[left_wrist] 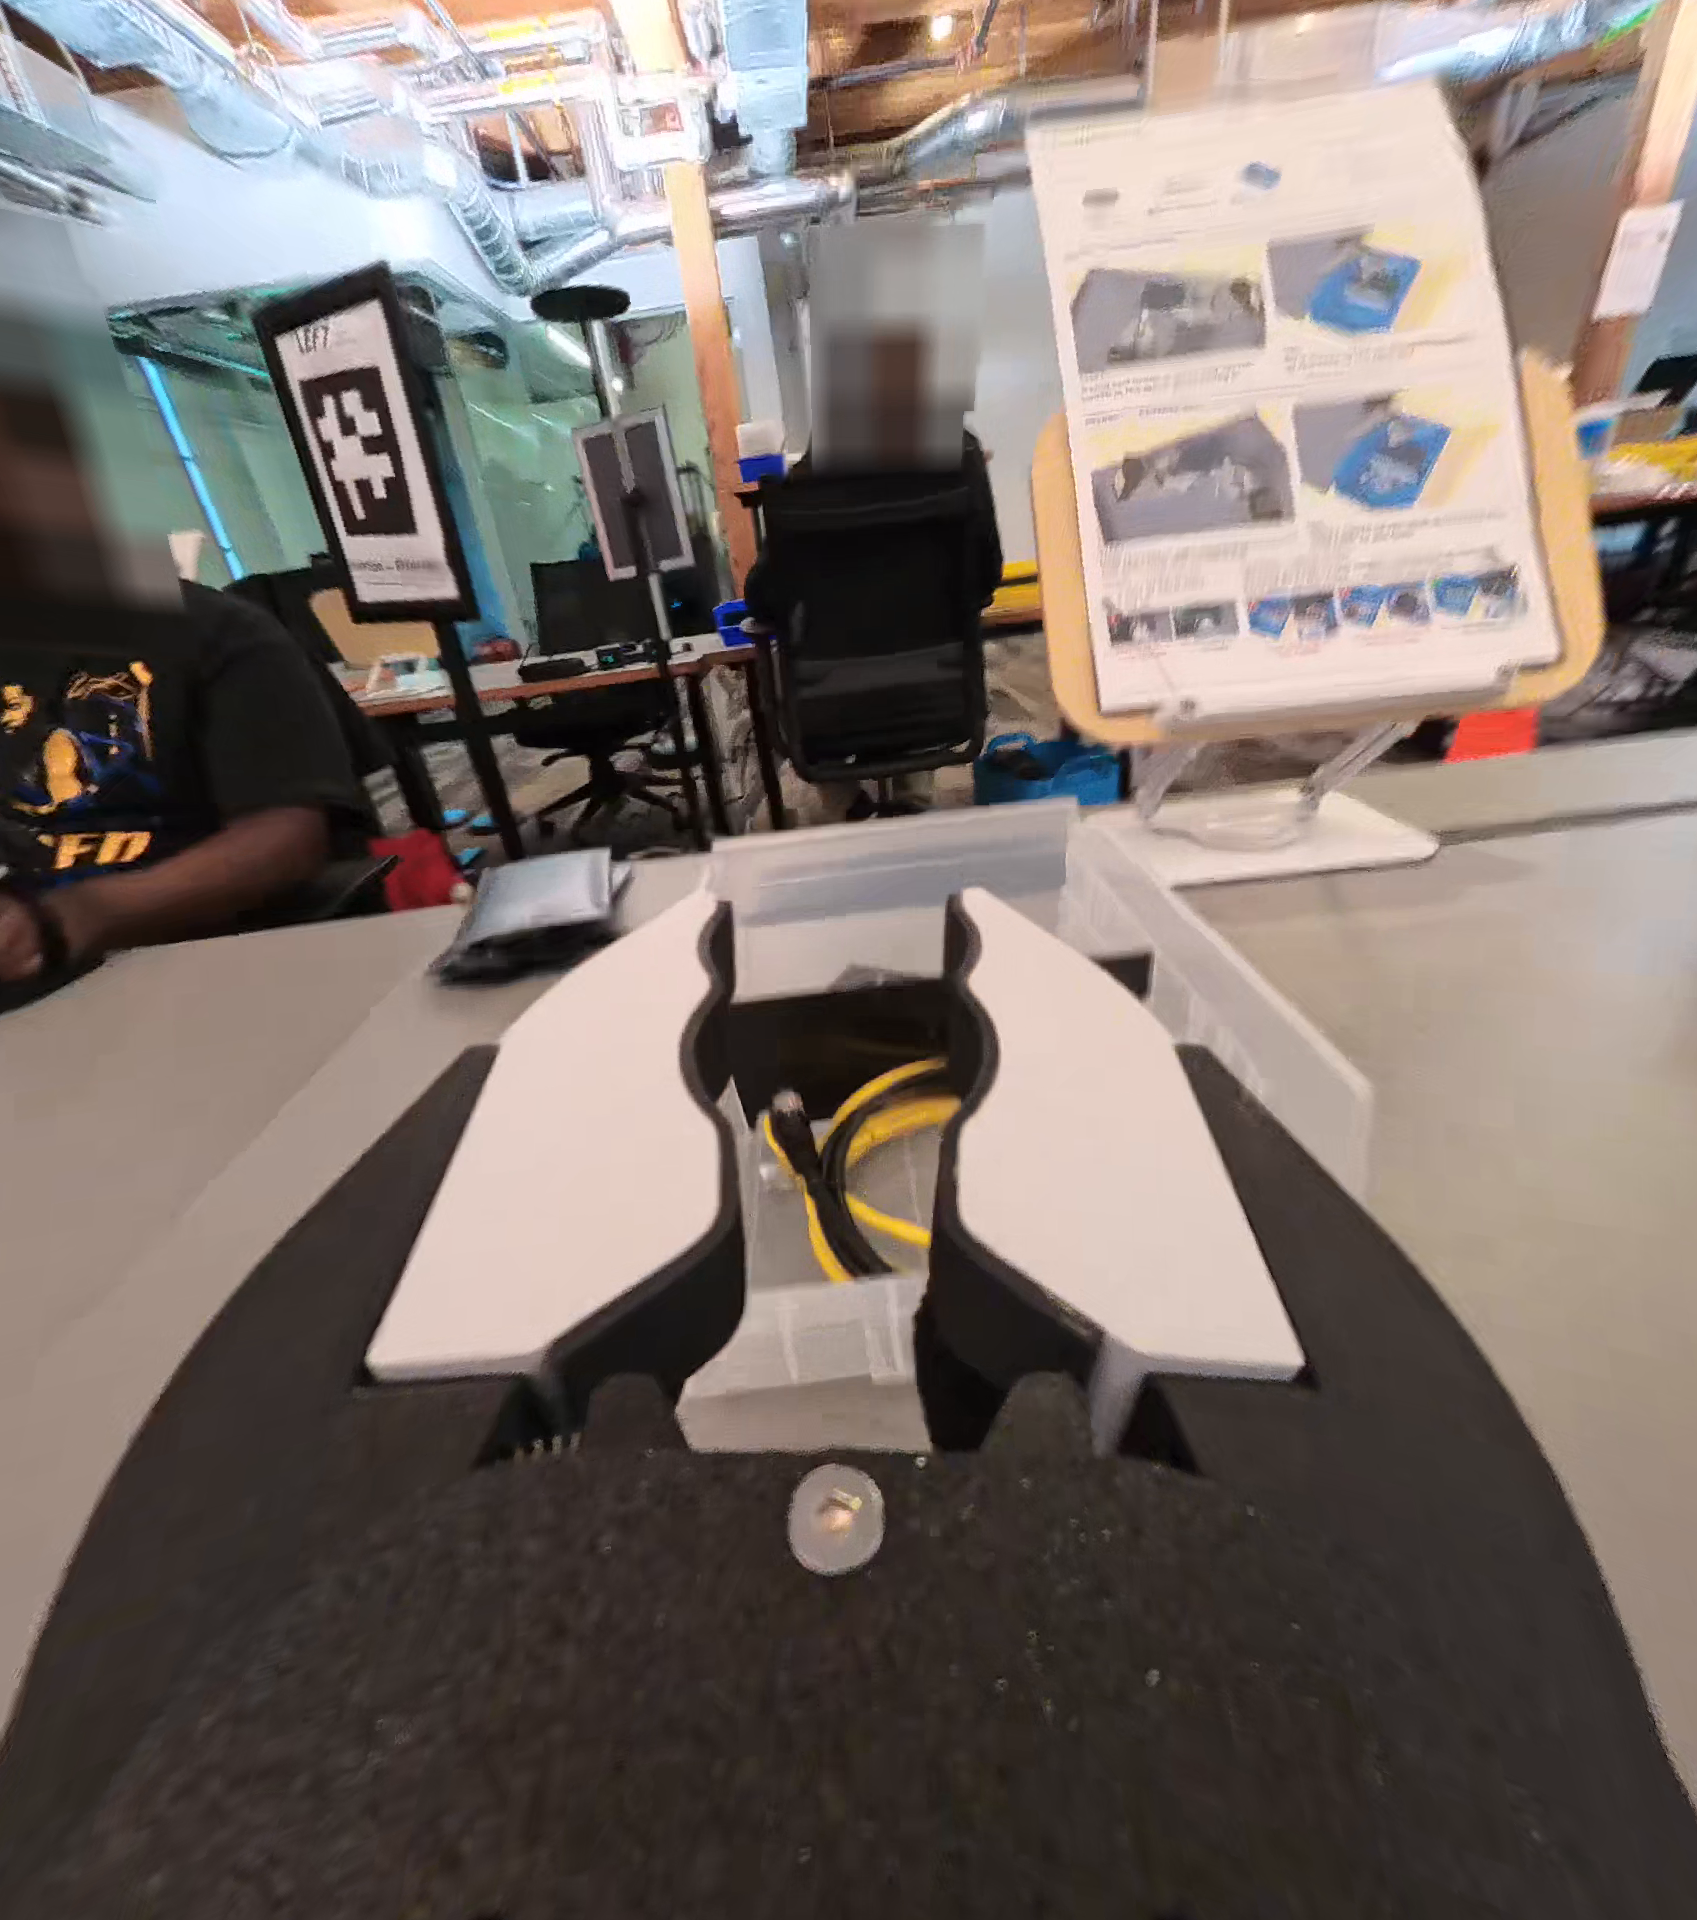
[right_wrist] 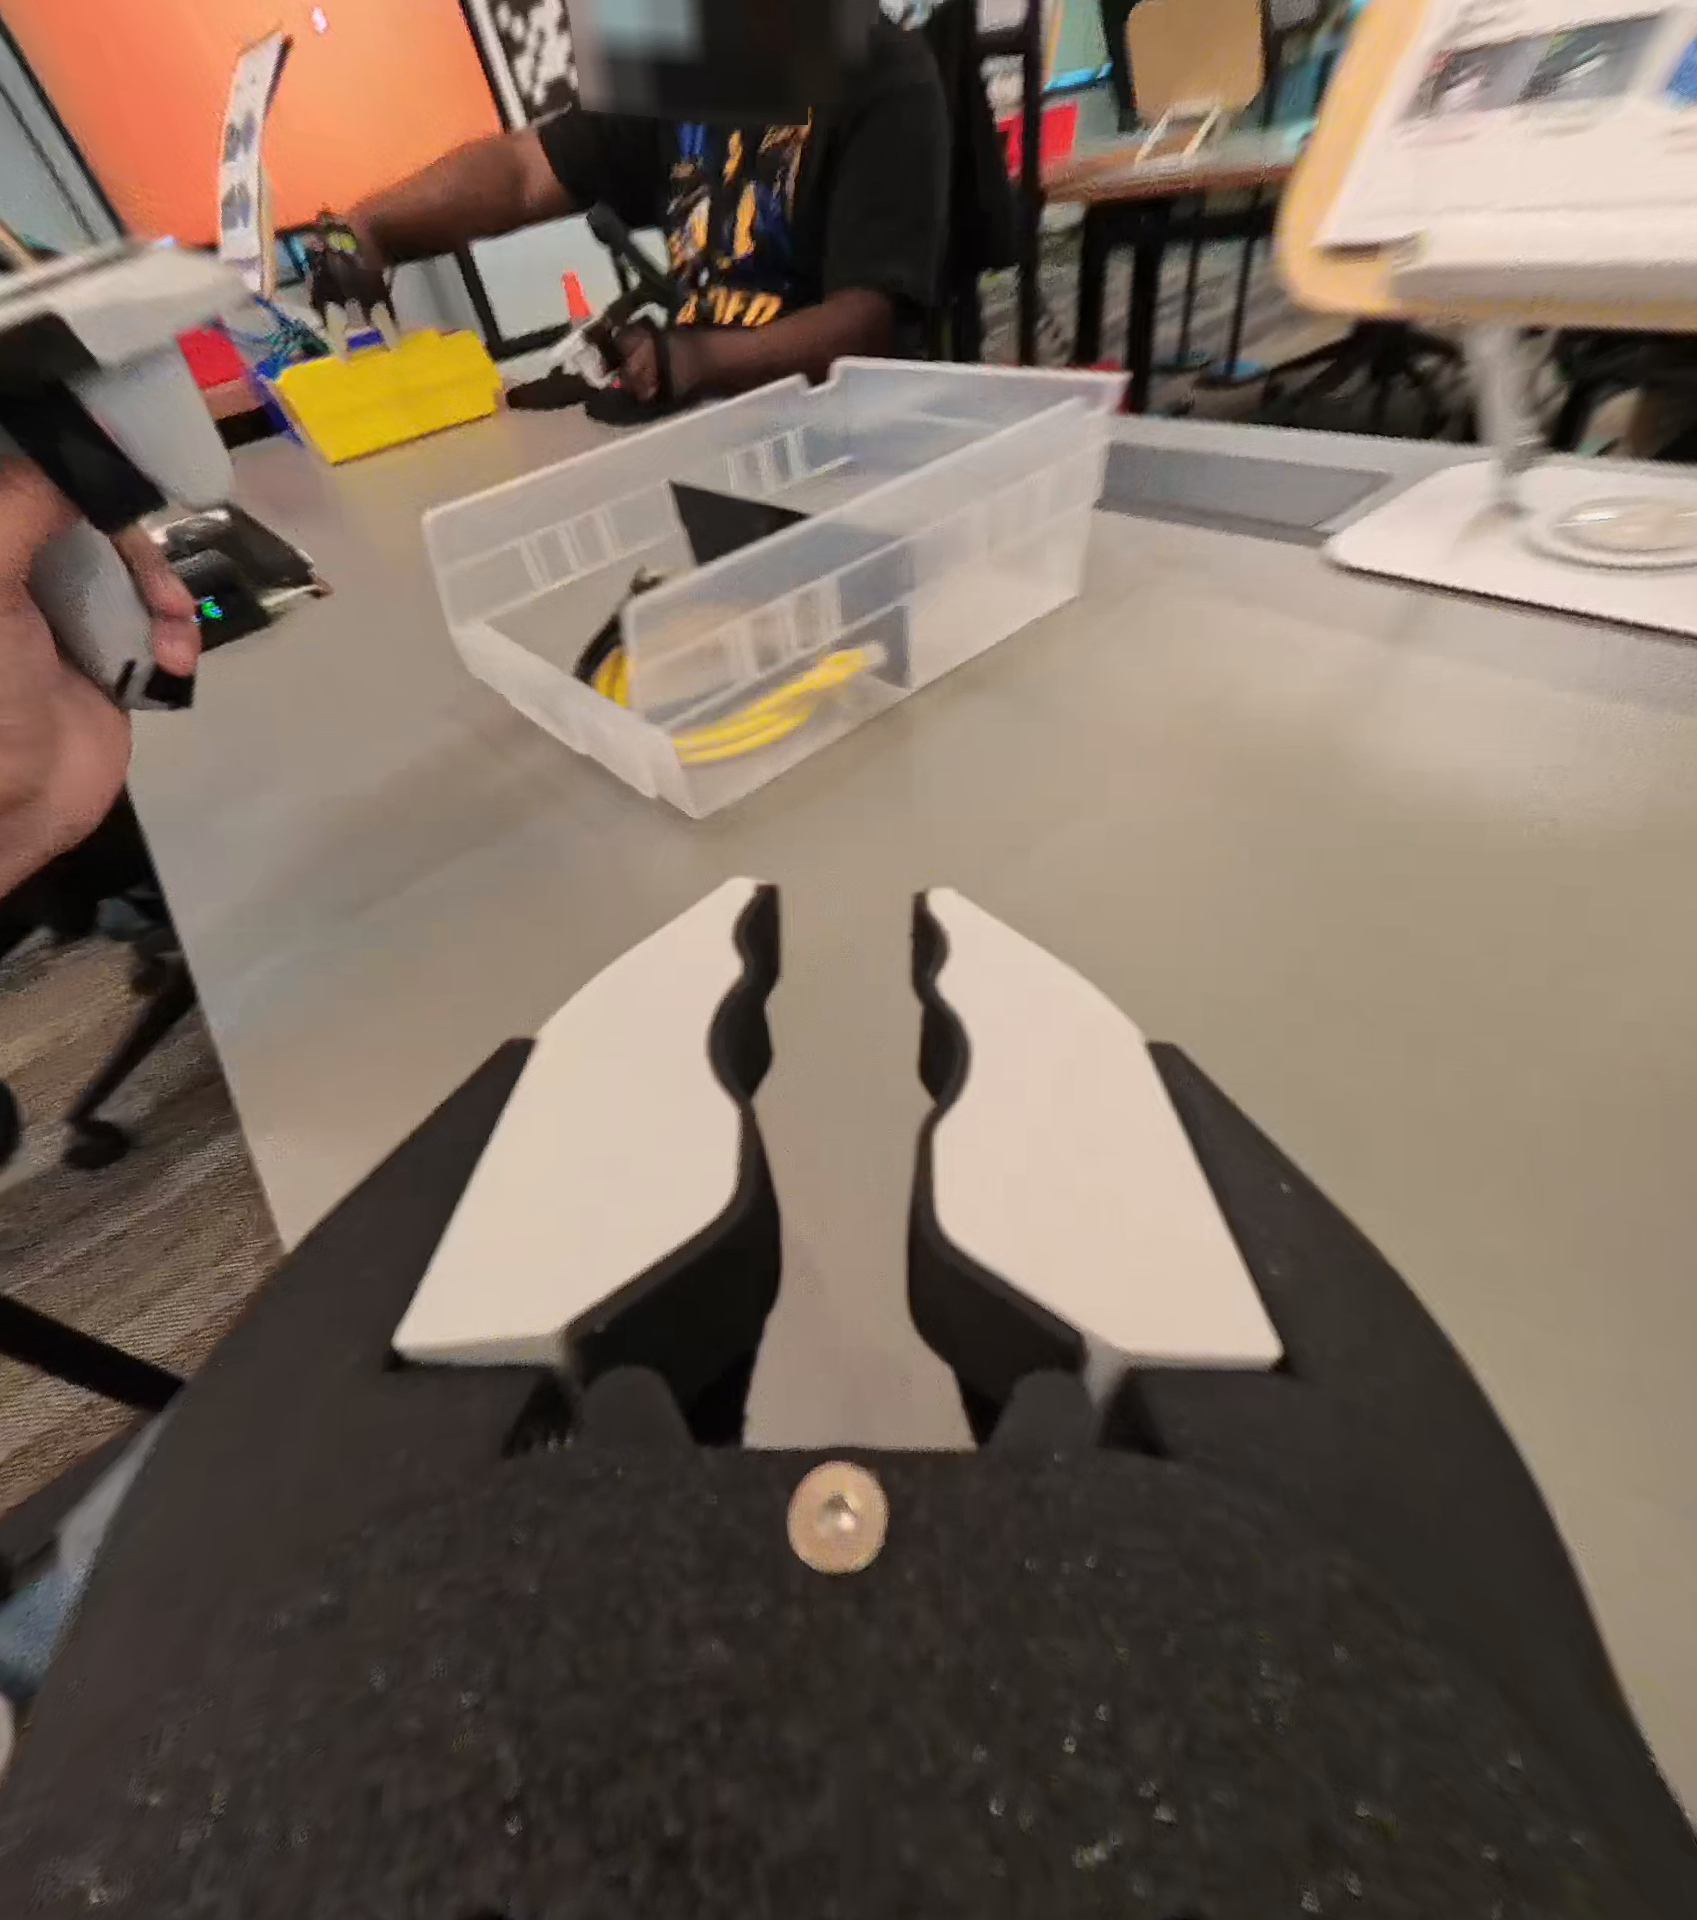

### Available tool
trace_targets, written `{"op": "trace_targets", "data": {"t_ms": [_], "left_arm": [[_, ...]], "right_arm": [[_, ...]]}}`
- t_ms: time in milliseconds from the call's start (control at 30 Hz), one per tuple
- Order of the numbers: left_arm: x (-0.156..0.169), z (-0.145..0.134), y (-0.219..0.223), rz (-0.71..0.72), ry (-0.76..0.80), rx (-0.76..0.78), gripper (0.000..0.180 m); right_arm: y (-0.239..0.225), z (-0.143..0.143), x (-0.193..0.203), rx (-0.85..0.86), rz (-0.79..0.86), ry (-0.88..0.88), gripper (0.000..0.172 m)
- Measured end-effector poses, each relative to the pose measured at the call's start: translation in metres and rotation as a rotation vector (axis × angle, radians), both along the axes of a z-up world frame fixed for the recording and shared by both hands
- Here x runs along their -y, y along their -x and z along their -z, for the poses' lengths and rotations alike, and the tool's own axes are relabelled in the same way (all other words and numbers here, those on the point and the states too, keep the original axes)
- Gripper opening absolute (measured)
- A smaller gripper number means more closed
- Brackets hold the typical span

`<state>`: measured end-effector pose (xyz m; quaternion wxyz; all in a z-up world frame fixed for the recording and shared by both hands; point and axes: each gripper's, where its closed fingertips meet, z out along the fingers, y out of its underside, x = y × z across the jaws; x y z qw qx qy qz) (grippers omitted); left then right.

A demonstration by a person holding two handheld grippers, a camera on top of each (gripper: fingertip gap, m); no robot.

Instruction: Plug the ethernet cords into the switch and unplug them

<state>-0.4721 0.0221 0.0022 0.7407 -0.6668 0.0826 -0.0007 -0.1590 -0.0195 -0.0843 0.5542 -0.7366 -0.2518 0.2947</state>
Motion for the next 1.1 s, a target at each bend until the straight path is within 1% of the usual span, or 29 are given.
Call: {"op": "trace_targets", "data": {"t_ms": [33, 67, 100, 133, 167, 267, 300, 333, 367, 433, 567, 667, 767, 900, 1100], "left_arm": [[-0.001, 0.020, -0.007, -0.016, 0.032, -0.016, 0.039], [-0.002, 0.043, -0.015, -0.016, 0.091, -0.010, 0.038], [-0.004, 0.058, -0.027, 0.021, 0.164, 0.014, 0.040], [-0.004, 0.066, -0.042, 0.088, 0.225, 0.056, 0.050], [0.000, 0.070, -0.054, 0.153, 0.257, 0.088, 0.061], [0.012, 0.068, -0.068, 0.263, 0.282, 0.193, 0.058], [0.013, 0.065, -0.066, 0.272, 0.272, 0.226, 0.055], [0.014, 0.067, -0.062, 0.263, 0.268, 0.242, 0.048], [0.012, 0.072, -0.057, 0.241, 0.285, 0.252, 0.046], [0.006, 0.086, -0.051, 0.216, 0.356, 0.262, 0.049], [-0.003, 0.107, -0.048, 0.199, 0.446, 0.253, 0.050], [-0.005, 0.115, -0.049, 0.191, 0.485, 0.249, 0.055], [-0.002, 0.112, -0.050, 0.192, 0.478, 0.237, 0.055], [0.000, 0.114, -0.054, 0.194, 0.494, 0.214, 0.058], [0.000, 0.120, -0.060, 0.191, 0.518, 0.141, 0.056]], "right_arm": [[-0.030, 0.000, 0.001, 0.007, 0.052, -0.015, 0.029], [-0.060, 0.000, 0.000, 0.018, 0.121, -0.016, 0.030], [-0.089, -0.003, 0.001, 0.025, 0.180, -0.018, 0.032], [-0.120, -0.004, 0.003, 0.049, 0.241, -0.026, 0.037], [-0.155, -0.003, 0.003, 0.087, 0.325, -0.041, 0.040], [-0.258, -0.009, -0.002, 0.156, 0.602, -0.125, 0.044], [-0.285, -0.009, -0.006, 0.153, 0.673, -0.116, 0.048], [-0.308, -0.005, -0.008, 0.163, 0.732, -0.105, 0.049], [-0.326, 0.000, -0.011, 0.181, 0.781, -0.096, 0.049], [-0.350, 0.010, -0.017, 0.204, 0.838, -0.049, 0.049], [-0.361, 0.009, -0.024, 0.170, 0.864, -0.036, 0.049], [-0.356, 0.020, -0.028, 0.174, 0.840, 0.010, 0.048], [-0.347, 0.020, -0.030, 0.155, 0.809, 0.009, 0.045], [-0.336, 0.023, -0.031, 0.198, 0.786, 0.001, 0.042], [-0.317, 0.023, -0.030, 0.218, 0.736, -0.015, 0.042]]}}
